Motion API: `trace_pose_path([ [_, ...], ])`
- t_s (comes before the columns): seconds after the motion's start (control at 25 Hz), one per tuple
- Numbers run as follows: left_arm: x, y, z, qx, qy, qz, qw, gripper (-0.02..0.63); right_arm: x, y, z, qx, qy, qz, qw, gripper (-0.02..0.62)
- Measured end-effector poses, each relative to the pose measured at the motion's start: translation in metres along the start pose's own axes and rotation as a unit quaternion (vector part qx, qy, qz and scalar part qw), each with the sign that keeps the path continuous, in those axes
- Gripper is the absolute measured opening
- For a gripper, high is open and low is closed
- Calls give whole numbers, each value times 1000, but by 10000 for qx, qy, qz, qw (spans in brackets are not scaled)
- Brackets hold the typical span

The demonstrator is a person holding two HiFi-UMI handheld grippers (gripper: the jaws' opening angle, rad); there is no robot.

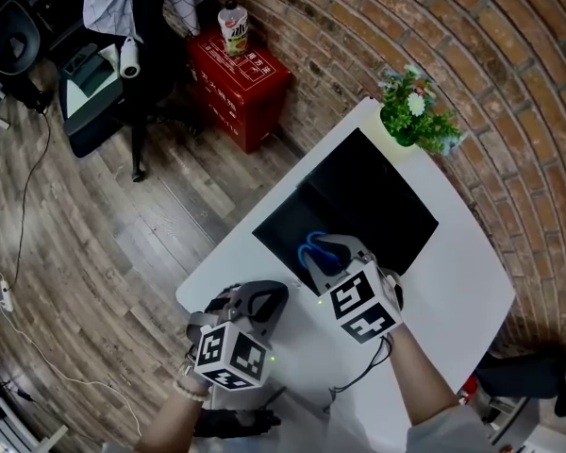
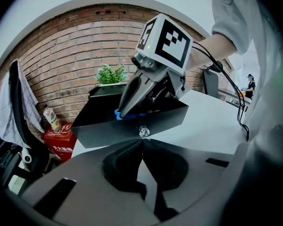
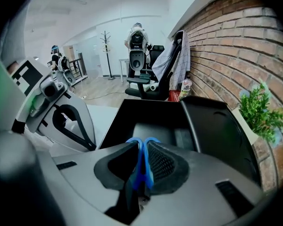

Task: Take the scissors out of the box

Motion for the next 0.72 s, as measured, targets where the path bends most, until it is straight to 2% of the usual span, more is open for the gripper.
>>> trace_pose_path([
  [0.44,-20,-25,-10,-238,-160,311,9991,18,-10,-33,-8,253,320,657,9970,89],
  [0.72,-40,-48,-17,-458,-270,581,9969,18,-13,-63,-10,625,465,1325,9881,89],
])
Point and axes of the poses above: the fingertips, and each gripper's own axes: y forward along the fingers, z to its right, x out of its underside, the point moved 10 cm from there along -y, backward along the fingers, and after that the axes turned 2 degrees about y, right-handed, at the moved point
